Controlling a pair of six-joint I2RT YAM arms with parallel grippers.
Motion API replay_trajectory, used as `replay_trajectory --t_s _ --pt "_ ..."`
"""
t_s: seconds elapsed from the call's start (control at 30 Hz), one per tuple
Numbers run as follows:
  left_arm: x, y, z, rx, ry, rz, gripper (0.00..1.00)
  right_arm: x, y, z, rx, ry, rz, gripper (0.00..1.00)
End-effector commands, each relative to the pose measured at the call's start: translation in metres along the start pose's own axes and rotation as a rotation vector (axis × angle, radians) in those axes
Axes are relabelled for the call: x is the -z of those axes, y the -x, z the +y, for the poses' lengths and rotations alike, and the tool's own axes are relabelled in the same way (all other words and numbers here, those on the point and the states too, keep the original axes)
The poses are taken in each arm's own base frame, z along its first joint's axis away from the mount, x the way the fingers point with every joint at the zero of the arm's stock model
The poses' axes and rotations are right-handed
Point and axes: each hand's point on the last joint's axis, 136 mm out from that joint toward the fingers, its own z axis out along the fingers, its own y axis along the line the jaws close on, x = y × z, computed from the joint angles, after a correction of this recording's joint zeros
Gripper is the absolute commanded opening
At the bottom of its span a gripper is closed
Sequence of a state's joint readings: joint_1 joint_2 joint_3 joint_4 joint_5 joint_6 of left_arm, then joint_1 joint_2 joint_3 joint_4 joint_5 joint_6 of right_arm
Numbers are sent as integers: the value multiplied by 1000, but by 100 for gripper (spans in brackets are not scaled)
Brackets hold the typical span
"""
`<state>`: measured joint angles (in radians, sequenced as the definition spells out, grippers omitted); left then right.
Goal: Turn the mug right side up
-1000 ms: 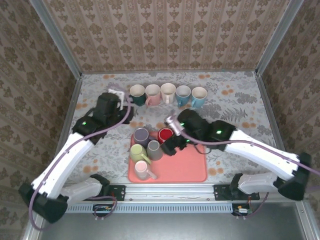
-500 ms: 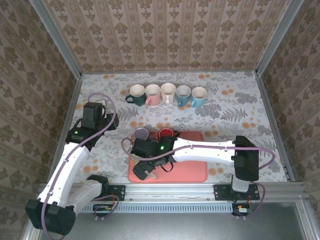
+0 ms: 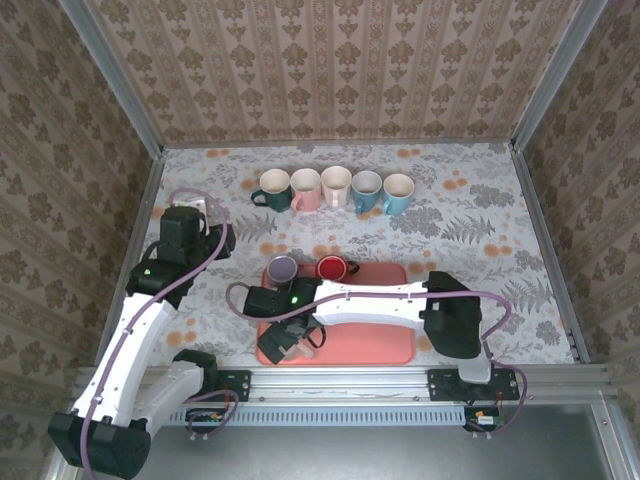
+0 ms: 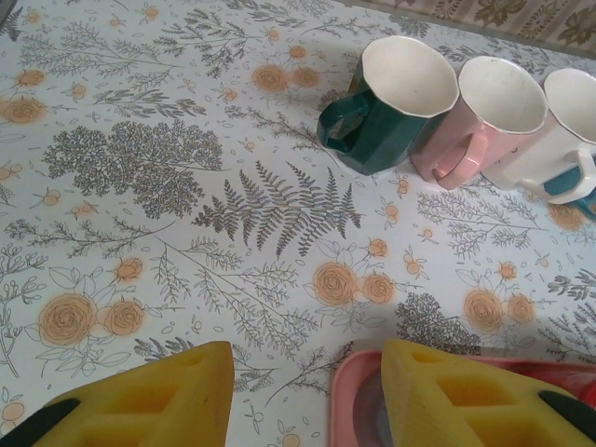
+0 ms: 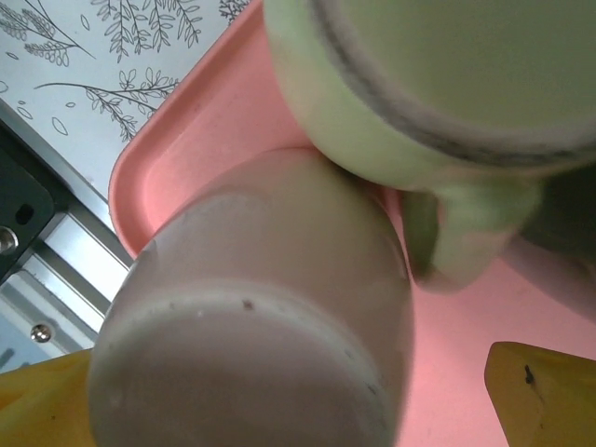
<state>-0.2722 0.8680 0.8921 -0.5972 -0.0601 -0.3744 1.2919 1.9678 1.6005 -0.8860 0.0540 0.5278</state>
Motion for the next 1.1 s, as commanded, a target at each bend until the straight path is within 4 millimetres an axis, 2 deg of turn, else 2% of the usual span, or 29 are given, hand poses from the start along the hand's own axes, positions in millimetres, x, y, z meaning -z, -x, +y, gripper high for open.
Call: replay_trajectory --t_s 0.0,0.1,0.23,0.43,0.53,0.63,0.87,0.93,1.07 --pt "2 3 6 26 22 -26 47 -7 -6 -6 22 -64 41 98" --pt "3 3 6 24 25 -24 47 -14 -7 -8 30 -76 49 96" --pt "2 3 7 21 28 -24 47 -19 -11 -8 29 -73 63 88" --pt "0 2 7 17 30 -18 47 -10 -12 -9 30 -41 53 73" --pt "0 3 7 16 31 -19 47 -2 -12 -10 29 -19 46 58" --pt "0 3 7 11 31 -19 47 6 -13 -14 23 -9 37 48" --pt "-3 1 7 4 31 -10 47 36 -6 -17 30 28 -26 45" --pt "-4 1 7 3 30 -7 47 46 -5 -18 38 46 -41 41" --pt "-5 0 6 -1 25 -2 47 61 -8 -18 28 96 -26 40"
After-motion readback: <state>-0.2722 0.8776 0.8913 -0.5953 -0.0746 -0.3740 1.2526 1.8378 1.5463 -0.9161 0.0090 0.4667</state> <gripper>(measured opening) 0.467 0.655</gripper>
